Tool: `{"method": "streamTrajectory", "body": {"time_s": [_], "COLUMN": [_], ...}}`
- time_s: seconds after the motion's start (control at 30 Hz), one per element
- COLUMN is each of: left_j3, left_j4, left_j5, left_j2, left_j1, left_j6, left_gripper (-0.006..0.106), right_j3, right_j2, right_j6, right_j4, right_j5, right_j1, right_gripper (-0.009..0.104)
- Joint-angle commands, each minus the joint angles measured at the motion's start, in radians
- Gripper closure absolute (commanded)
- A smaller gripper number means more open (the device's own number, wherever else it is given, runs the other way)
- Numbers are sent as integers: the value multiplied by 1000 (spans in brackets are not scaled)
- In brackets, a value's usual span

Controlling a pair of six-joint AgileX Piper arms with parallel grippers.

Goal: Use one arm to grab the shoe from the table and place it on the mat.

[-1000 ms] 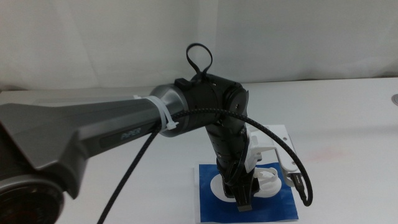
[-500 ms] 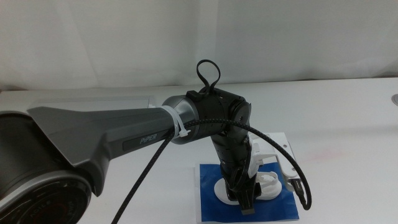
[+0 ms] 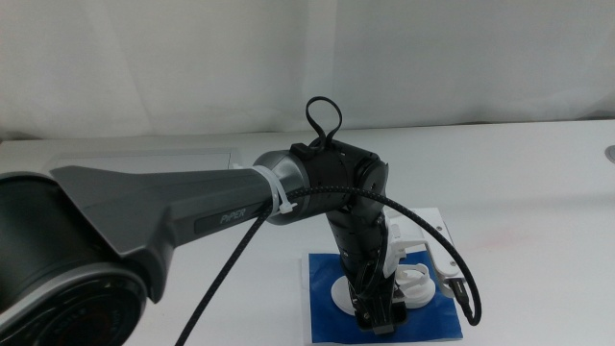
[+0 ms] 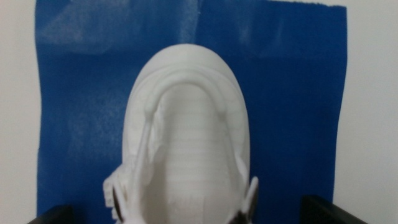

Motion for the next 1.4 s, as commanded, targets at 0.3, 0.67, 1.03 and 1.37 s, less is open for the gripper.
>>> {"method": "streamTrajectory", "body": {"time_s": [0.3, 0.67, 1.03, 1.37], "left_j3": [0, 0, 4, 295], "left_j4": [66, 81, 88, 101], "left_j5": [-52, -45, 24, -183], "left_j2": [-247, -383, -484, -800], "left_j1": [99, 566, 775, 775], "left_j6": [-164, -511, -632, -678], "left_gripper": [9, 9, 9, 82], "right_j3": [42, 42, 42, 42], "right_j2": [-34, -34, -34, -34], "right_j6": [-3, -3, -3, -3], "right_j4": [-2, -2, -2, -2], "right_j5": [-2, -2, -2, -2], "right_j1": [-9, -9, -9, -9], "right_gripper": [-8, -8, -8, -8]}}
